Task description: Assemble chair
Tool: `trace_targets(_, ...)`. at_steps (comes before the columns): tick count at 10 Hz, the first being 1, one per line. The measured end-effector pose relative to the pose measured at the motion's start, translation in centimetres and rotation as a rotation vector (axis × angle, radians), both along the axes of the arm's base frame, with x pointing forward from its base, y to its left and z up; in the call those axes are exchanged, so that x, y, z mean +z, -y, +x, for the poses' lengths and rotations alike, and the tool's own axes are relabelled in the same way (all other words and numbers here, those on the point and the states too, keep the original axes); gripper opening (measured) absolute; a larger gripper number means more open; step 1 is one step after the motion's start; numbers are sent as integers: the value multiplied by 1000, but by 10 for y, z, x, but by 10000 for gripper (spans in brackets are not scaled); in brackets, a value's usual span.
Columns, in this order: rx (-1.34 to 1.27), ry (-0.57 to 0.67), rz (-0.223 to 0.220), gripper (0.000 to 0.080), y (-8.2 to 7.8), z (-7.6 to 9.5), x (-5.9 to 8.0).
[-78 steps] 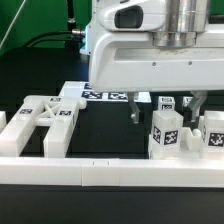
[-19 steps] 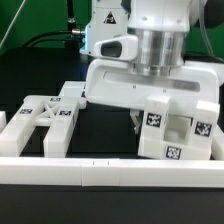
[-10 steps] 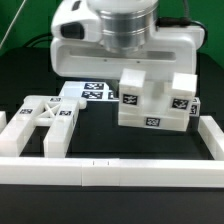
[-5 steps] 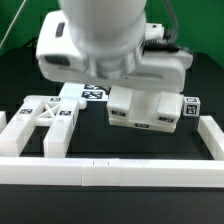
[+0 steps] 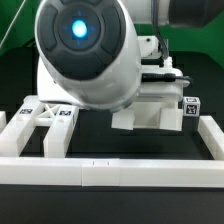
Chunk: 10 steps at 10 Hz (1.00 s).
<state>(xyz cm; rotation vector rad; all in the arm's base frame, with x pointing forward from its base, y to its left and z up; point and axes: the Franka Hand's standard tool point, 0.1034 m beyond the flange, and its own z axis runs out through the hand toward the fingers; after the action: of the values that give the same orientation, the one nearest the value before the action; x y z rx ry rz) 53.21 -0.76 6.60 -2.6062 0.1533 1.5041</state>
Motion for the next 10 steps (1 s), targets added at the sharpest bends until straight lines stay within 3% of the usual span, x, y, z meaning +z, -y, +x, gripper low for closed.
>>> trace_targets(2, -3, 8, -12, 34, 0, 1, -8)
trace_targets(4, -5, 2, -14, 406, 2, 0, -10)
trace_targets(5, -7, 2, -15, 406, 5, 2, -13)
trace_targets(6, -5, 13, -15, 551, 6, 3, -12)
trace_targets(7, -10, -1, -15, 628, 10, 1, -9)
trace_targets(10, 9, 1, -5, 648, 27, 2, 7)
